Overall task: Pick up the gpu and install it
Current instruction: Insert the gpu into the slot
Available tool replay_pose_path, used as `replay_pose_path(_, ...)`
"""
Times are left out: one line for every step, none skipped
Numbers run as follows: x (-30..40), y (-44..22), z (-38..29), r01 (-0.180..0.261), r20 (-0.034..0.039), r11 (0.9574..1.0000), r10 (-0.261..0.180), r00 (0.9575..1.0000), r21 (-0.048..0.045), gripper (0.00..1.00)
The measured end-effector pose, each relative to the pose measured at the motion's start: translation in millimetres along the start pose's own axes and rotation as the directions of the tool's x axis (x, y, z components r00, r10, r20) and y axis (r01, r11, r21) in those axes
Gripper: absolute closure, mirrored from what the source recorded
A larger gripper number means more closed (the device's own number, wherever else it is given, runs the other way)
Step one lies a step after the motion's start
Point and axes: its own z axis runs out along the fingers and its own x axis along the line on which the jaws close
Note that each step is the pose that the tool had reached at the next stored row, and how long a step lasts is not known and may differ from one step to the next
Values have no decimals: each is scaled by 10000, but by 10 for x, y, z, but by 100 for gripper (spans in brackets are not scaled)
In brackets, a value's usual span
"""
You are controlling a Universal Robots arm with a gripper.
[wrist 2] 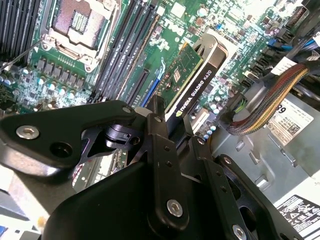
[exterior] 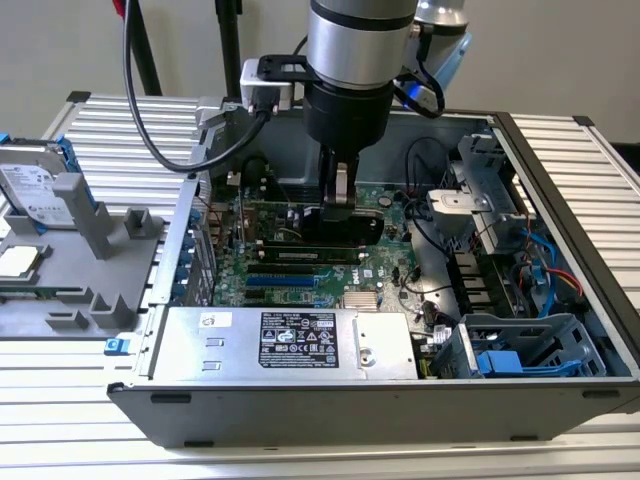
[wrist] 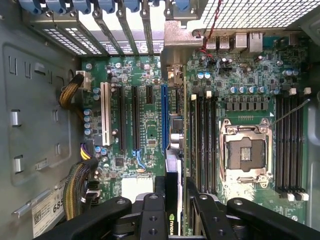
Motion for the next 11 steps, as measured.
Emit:
replay_pose_path(0,0,1,0,0,10000,0,10000,0,100)
replay_pose_path(0,0,3,0,0,10000,0,10000,0,100)
replay_pose_path(0,0,5,0,0,10000,0,10000,0,100)
replay_pose_path(0,0,7,0,0,10000,0,10000,0,100)
replay_pose_path(0,0,8,0,-1,10000,0,10000,0,100)
replay_pose_path(0,0,10,0,-1,10000,0,10000,0,100)
replay_pose_path(0,0,12,0,1,10000,0,10000,0,100)
replay_pose_path(0,0,13,0,0,10000,0,10000,0,100)
replay_pose_path(0,0,23,0,0,10000,0,10000,0,100)
replay_pose_path(0,0,31,0,0,10000,0,10000,0,100)
replay_pose_path(0,0,33,0,-1,10000,0,10000,0,100)
